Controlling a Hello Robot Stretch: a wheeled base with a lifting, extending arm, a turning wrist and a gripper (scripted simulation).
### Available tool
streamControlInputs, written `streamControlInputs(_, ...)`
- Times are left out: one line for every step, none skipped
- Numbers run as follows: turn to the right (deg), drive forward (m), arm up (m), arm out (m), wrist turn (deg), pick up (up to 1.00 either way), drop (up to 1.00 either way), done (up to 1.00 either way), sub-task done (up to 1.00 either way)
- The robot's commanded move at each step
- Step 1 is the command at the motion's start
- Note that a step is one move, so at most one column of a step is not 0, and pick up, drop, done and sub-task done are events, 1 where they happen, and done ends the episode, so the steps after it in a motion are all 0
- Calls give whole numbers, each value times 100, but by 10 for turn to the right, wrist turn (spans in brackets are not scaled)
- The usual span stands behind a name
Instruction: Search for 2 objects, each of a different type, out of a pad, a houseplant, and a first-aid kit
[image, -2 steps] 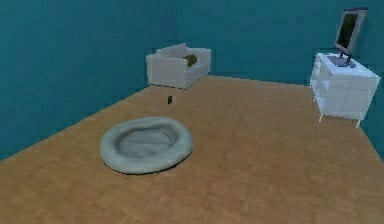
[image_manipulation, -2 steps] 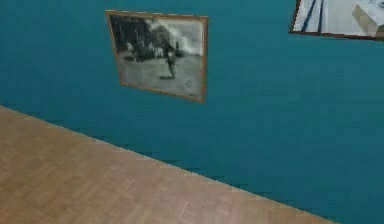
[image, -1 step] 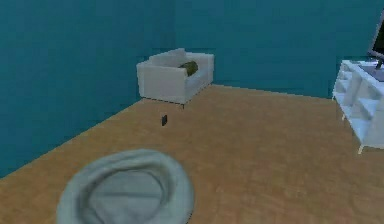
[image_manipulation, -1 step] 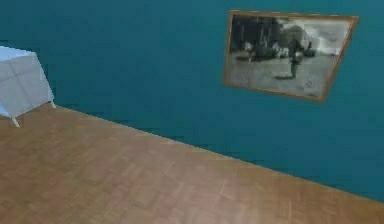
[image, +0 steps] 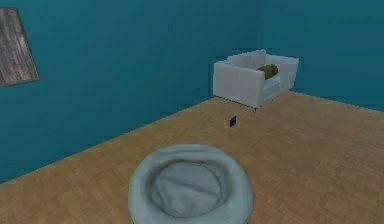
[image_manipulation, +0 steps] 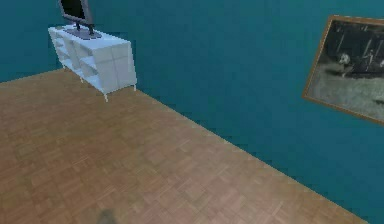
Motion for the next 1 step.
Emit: streamControlInputs(0,0,0,0,0,0,0,100,0)
